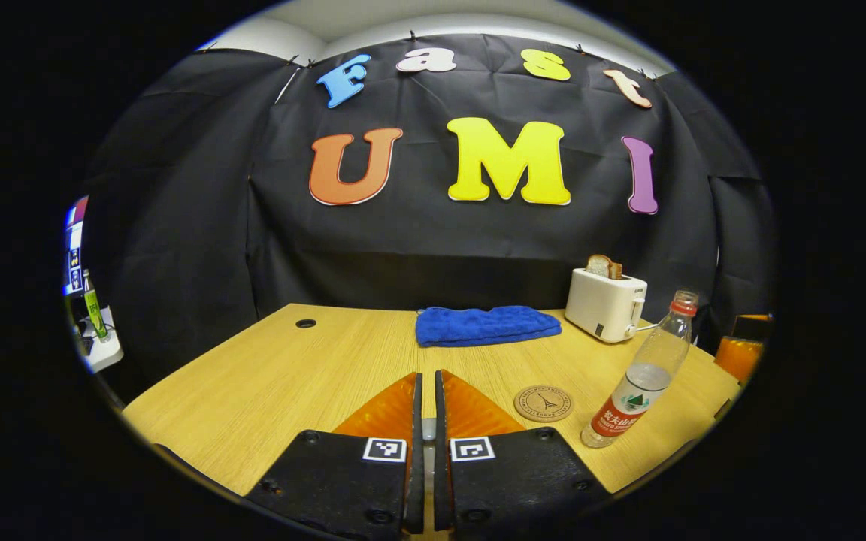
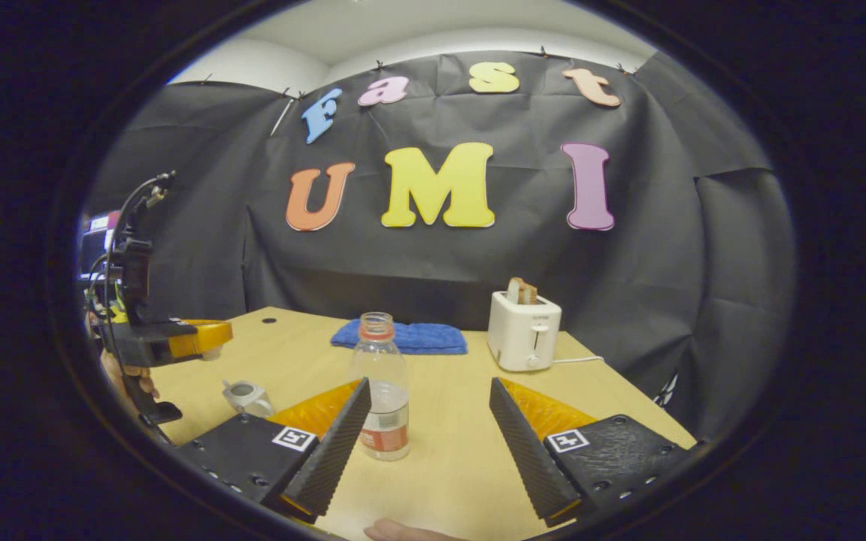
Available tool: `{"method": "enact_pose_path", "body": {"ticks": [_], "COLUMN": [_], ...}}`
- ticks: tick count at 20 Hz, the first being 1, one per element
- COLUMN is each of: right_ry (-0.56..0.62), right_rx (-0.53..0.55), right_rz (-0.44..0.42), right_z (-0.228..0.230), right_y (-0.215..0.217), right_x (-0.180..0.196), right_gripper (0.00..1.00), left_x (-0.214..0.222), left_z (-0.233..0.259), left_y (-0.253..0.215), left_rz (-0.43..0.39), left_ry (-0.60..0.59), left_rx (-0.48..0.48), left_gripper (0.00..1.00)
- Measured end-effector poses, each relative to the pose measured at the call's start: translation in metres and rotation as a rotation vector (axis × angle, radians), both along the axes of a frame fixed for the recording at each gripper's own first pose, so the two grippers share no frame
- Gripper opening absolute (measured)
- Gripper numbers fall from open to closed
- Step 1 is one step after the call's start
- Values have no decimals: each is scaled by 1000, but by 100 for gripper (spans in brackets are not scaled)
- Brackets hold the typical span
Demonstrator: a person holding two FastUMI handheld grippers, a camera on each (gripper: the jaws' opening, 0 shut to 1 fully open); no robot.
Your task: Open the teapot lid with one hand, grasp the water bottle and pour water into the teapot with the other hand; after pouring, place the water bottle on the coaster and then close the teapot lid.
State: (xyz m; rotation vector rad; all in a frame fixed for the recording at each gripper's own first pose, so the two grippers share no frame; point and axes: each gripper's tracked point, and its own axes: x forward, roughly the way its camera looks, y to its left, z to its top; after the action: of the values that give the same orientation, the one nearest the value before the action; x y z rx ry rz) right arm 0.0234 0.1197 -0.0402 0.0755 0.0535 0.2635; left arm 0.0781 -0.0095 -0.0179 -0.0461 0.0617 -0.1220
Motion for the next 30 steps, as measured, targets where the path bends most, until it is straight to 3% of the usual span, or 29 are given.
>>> {"method": "enact_pose_path", "body": {"ticks": [2,5,10,13,14,21,24,30], "right_ry": [-11,-17,-12,-1,4,35,41,-25], "right_rx": [24,30,36,-15,-17,-30,-41,-202], "right_rz": [47,46,-57,-81,-80,-102,-123,-137], "right_z": [-5,-14,-37,-50,-52,-57,-55,-26], "right_y": [24,42,50,59,60,74,78,83], "right_x": [1,10,38,56,60,81,80,66], "right_gripper": [95,96,95,97,94,95,78,76], "left_x": [-9,-20,-32,-34,-33,-27,-23,-26], "left_z": [12,19,21,27,28,26,21,25], "left_y": [2,4,15,19,21,50,61,73], "left_rz": [-13,-27,-45,-70,-70,-38,-19,-44], "left_ry": [-18,-3,1,-15,-18,-11,3,-12], "left_rx": [11,7,23,39,45,53,56,21], "left_gripper": [7,7,7,7,7,7,7,7]}}
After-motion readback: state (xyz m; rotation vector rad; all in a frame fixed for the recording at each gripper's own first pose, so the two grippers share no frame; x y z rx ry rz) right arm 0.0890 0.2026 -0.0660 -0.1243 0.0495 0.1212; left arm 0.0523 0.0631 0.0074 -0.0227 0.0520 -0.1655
